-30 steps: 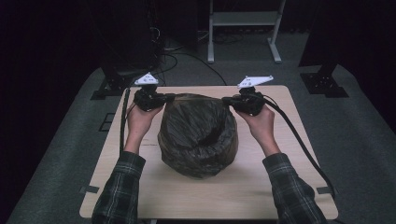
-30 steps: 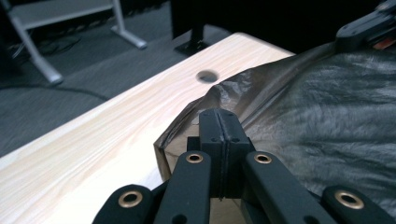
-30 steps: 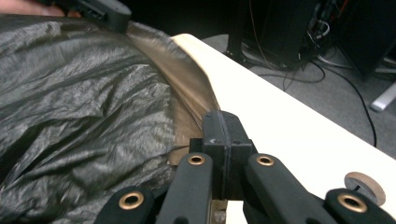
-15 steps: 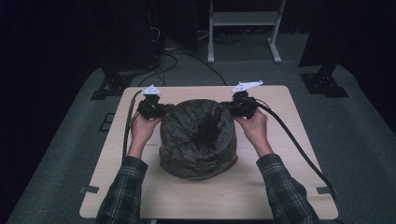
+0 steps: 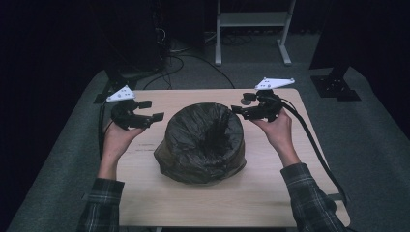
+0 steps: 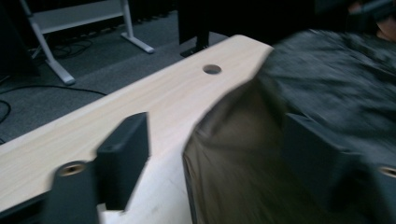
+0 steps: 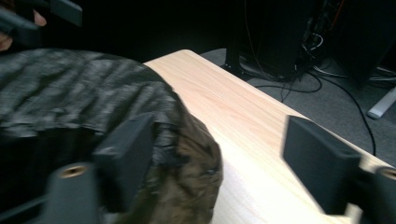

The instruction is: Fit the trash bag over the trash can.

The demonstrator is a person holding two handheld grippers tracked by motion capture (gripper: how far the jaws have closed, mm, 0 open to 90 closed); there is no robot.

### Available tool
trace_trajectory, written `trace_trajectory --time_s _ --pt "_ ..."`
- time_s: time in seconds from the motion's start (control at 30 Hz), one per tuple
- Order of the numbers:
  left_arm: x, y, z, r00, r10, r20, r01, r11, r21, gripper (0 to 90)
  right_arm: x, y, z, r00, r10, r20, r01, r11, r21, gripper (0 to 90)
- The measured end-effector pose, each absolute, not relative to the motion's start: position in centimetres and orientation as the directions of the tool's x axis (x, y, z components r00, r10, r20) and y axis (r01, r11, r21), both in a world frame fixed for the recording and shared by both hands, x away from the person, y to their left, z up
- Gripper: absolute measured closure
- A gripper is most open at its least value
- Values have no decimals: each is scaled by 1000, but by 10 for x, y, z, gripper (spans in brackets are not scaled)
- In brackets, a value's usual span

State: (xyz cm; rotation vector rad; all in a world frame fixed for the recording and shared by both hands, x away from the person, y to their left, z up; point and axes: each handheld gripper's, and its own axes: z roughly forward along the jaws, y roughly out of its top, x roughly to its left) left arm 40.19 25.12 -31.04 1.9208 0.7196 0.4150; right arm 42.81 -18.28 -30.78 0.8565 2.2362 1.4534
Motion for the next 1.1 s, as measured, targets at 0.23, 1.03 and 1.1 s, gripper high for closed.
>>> trace_trajectory --time_s 0.23,1.03,1.1 --pt "359 261 -324 797 604 4 293 -392 872 24 411 -183 -298 -823 568 24 252 326 911 111" --pt "297 250 -452 876 482 32 332 -648 686 0 388 -146 -295 -938 343 -53 172 592 788 0" --pt "297 250 -457 875 484 31 336 -652 680 0 388 -141 -296 -945 323 -48 172 617 768 0"
